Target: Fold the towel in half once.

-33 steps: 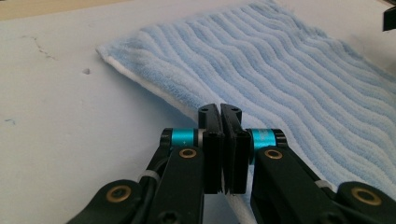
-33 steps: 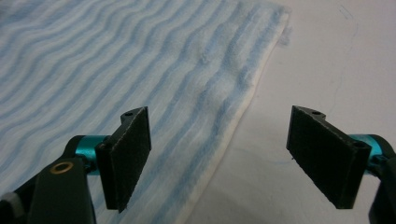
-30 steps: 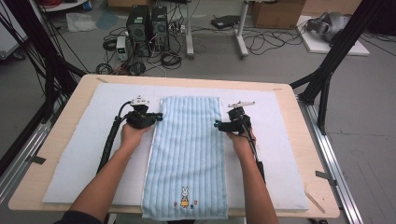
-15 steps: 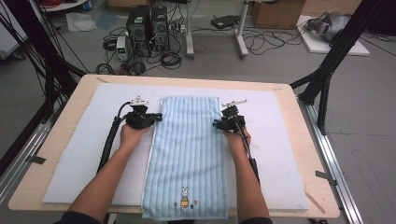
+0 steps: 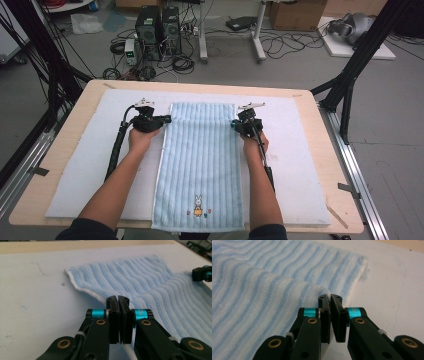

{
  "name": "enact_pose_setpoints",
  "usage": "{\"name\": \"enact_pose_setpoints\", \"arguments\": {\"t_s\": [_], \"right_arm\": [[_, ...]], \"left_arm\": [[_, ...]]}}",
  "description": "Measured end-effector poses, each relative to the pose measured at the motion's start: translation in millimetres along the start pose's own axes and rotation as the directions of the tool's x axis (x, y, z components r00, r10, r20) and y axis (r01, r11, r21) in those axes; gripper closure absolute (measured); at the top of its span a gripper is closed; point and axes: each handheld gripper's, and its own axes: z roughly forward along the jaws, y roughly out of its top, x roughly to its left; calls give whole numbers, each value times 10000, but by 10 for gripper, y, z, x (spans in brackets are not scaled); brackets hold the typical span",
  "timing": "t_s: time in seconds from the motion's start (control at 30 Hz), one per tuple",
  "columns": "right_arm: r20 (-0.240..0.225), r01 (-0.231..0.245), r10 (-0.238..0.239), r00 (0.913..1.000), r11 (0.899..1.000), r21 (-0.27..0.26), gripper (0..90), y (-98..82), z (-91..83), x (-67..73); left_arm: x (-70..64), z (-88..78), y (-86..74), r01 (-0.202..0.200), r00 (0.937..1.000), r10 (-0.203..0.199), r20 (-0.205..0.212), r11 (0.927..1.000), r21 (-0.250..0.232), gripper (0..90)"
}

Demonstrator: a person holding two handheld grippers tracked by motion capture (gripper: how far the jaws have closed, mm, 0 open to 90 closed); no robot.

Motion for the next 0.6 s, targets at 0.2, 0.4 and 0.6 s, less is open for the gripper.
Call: {"name": "enact_pose_setpoints", "arguments": {"t_s": [0.2, 0.4, 0.6], "right_arm": [[-315, -124, 115, 9994, 9995, -279, 862, 3, -58, -2], [-636, -197, 153, 9979, 9973, -703, 862, 25, -216, -4], [-1030, -90, -7, 9947, 9955, -945, 862, -71, -370, 46]], "left_arm": [[-3, -87, 22, -105, 9994, 110, 320, 9998, -164, 872], [-53, -212, 82, -462, 9969, 482, 622, 9984, -328, 872], [-122, -338, 32, -777, 9937, 806, 784, 9962, -397, 871]]}}
